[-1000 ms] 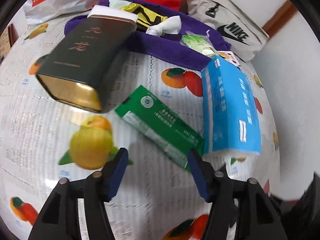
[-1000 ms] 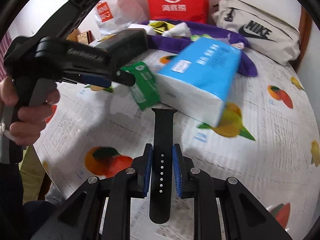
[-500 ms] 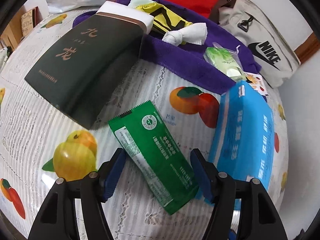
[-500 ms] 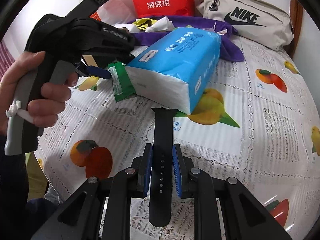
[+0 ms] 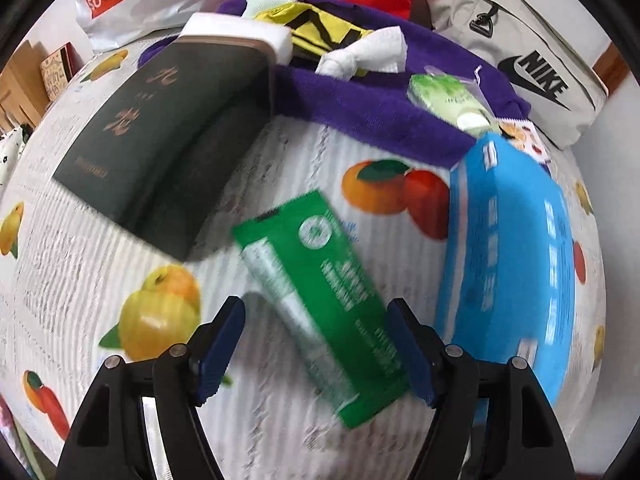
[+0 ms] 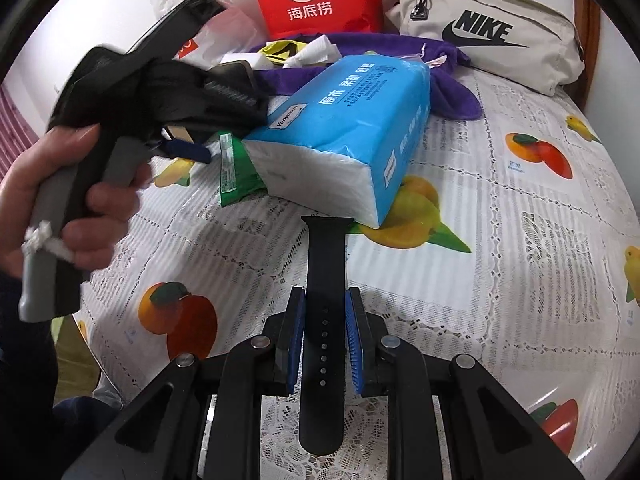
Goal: Organize soft objects
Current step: 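Hold the strap in the right tool while the left tool reaches the green sachet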
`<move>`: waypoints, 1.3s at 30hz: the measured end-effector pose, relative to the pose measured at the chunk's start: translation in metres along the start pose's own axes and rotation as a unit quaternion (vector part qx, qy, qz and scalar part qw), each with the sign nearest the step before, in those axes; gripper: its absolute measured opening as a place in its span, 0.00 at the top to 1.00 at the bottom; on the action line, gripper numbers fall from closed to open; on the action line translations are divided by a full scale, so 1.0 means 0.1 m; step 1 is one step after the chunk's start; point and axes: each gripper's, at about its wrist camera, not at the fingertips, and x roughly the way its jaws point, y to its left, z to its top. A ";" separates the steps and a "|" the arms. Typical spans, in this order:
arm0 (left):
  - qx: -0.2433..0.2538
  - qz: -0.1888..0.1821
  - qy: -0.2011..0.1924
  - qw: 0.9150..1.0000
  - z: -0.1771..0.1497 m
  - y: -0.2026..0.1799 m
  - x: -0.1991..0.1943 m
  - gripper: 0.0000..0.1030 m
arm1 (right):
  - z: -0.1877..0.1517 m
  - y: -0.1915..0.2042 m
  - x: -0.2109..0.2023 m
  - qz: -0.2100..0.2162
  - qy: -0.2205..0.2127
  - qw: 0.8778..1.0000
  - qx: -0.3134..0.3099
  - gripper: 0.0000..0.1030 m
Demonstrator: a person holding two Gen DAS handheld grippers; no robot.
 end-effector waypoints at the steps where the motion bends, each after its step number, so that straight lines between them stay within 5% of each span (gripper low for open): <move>1: 0.007 0.001 -0.001 1.000 -0.04 0.03 -0.02 0.31 | -0.01 0.00 0.00 -0.002 -0.001 1.000 0.001 0.80; 5: 0.026 0.006 -0.002 1.000 -0.18 0.15 -0.07 0.31 | -0.05 0.02 -0.02 -0.008 -0.005 1.000 0.008 0.80; 11: -0.013 -0.063 -0.004 0.998 -0.06 0.24 -0.09 0.30 | -0.06 0.03 -0.06 -0.020 -0.004 1.000 0.008 0.80; 17: -0.006 -0.036 -0.007 0.999 0.14 0.00 0.06 0.27 | -0.10 0.02 -0.08 -0.022 -0.001 1.000 0.012 0.80; 24: 0.010 -0.010 -0.012 1.000 0.18 -0.21 0.18 0.10 | -0.06 0.00 -0.04 -0.014 0.001 1.000 0.012 0.80; 39: 0.036 0.026 -0.008 0.999 -0.16 0.23 0.02 0.10 | -0.09 -0.01 -0.06 -0.017 -0.007 1.000 0.016 0.80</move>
